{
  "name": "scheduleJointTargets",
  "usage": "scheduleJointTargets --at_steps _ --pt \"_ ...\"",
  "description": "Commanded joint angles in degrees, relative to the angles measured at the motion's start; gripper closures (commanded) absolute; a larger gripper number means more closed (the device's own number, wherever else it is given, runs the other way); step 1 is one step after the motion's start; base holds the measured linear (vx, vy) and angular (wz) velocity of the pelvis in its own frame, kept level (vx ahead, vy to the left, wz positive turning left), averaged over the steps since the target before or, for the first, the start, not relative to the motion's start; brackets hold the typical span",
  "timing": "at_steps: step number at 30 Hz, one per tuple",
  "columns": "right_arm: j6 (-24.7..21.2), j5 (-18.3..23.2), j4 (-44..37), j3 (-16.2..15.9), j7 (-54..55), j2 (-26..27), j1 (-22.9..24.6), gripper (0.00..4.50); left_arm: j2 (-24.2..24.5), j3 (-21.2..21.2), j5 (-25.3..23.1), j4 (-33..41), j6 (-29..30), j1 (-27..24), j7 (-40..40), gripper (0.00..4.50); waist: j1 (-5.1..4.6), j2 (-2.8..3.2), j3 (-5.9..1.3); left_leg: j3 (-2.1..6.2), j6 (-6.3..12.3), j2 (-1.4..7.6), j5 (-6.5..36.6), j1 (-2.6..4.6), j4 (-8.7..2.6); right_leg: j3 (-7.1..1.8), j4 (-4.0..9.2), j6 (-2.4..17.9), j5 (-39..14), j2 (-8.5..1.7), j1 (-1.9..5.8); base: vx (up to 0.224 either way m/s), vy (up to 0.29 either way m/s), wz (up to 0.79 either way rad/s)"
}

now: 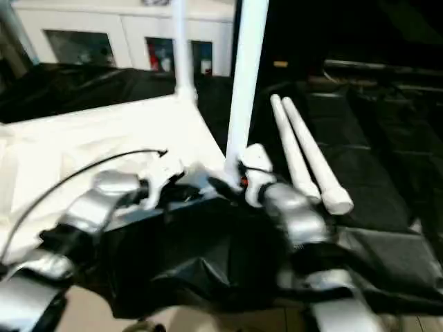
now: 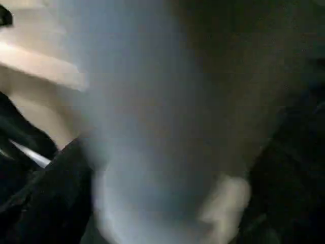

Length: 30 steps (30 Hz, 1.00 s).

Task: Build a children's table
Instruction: Rotate leg to tighten

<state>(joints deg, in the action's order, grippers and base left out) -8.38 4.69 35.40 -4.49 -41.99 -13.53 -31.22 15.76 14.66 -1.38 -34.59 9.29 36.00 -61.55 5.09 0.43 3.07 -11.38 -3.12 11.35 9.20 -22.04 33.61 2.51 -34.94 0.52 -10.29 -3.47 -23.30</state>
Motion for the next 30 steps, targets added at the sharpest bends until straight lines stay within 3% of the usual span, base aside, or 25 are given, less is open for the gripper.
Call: scheduleJointTargets --at_steps 1,8,19,26,30 --pt "-0.95 0.6 -2.33 -0.11 -2.5 -1.86 0.14 0.02 -0.14 0.66 3.07 2.92 -1.82 -0.82 -4.22 4.5 -0.14 -0.53 -3.76 0.91 2.4 2.07 12.47 1.29 -3.6 -2.32 4.23 12.11 -11.65 -4.33 2.56 0.0 0.0 0.0" --pt "-4.93 3.49 -8.48 -2.82 -15.18 -7.18 2.03 0.02 3.25 1.64 4.36 6.96 0.24 -2.53 -10.71 4.5 0.25 -0.71 -3.68 0.9 2.37 2.24 12.74 1.26 -3.63 -2.28 4.2 11.7 -13.04 -4.32 2.49 0.0 0.0 0.0" --pt "-6.11 3.76 -9.64 -4.28 -17.47 -6.76 2.44 0.91 4.08 2.16 4.89 8.62 1.98 -3.06 -12.28 4.5 0.17 -0.99 -3.73 0.94 2.14 2.12 11.67 1.24 -3.57 -2.28 4.11 11.78 -12.66 -4.38 2.48 0.0 0.0 0.0" --pt "-5.83 4.45 -8.94 -3.61 -15.52 -5.06 3.14 1.56 3.09 1.74 4.09 7.22 1.89 -2.38 -9.35 4.5 0.11 -0.96 -3.71 0.95 1.92 2.09 11.88 1.27 -3.54 -2.3 4.18 11.78 -12.93 -4.42 2.48 0.0 0.0 0.0" --pt "-4.27 3.51 -4.82 -1.4 -6.92 -1.29 2.45 1.7 0.07 0.67 2.17 2.29 1.18 0.43 -2.36 4.5 -0.13 -0.73 -3.7 0.99 0.75 1.9 13.02 1.47 -3.55 -2.36 4.52 11.37 -14.95 -4.49 2.29 0.0 0.0 0.0"
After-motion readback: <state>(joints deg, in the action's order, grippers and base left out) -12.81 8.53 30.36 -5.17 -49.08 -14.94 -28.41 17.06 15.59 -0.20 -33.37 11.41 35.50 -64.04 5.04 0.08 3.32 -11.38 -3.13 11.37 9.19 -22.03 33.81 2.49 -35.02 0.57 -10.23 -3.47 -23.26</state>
